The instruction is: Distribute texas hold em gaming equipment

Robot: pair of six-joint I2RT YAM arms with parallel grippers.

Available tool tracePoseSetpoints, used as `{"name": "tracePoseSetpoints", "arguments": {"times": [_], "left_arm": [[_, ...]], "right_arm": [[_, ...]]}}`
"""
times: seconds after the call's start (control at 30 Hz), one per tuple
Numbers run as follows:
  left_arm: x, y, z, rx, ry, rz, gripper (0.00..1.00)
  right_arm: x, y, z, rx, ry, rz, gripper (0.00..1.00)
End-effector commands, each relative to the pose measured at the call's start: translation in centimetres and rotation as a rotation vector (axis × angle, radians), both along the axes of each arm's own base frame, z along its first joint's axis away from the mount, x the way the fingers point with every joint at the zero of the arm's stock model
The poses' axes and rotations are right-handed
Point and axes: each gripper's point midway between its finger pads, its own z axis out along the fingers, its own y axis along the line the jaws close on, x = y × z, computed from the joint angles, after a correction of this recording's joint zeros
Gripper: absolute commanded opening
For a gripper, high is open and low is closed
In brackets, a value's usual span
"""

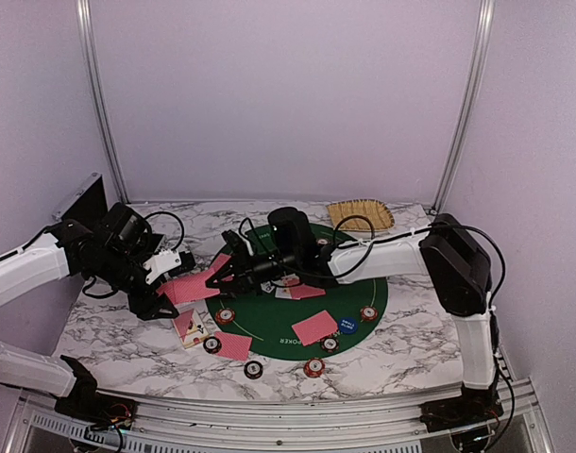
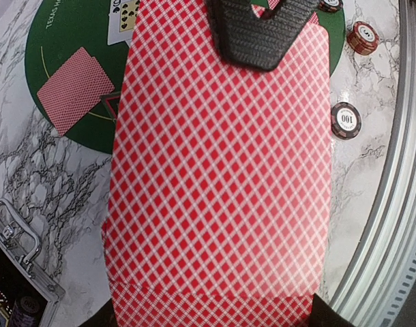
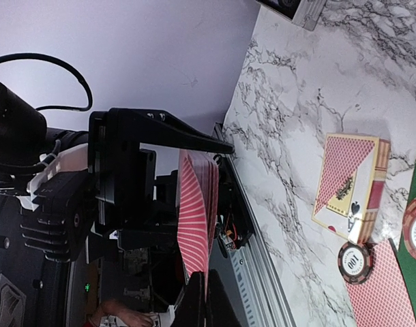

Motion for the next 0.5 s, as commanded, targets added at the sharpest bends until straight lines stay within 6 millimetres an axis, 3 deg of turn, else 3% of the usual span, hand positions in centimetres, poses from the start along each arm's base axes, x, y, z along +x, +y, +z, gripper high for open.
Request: {"name": "tracePoseSetpoints", "arguments": {"times": [0.0,0.27,0.47], "left_arm": [[0.3,0.0,0.4,-0.012,-0.030,0.003,0.00],[0.4,0.7,-0.2,0.018,-0.031,0.026,0.00],[1.0,2.0,-1.3,0.054,-0.015,0.064,0.00]], "right_arm": [[0.8,-1.6,2.7,0.036,-0.029,-0.014,0.00],[2.8,-5.8,1.2,-0.036,-0.041,-0.071,0.00],[7.0,-11.7,-0.1,-0.118,-0.079,-0.191,0.00]]}}
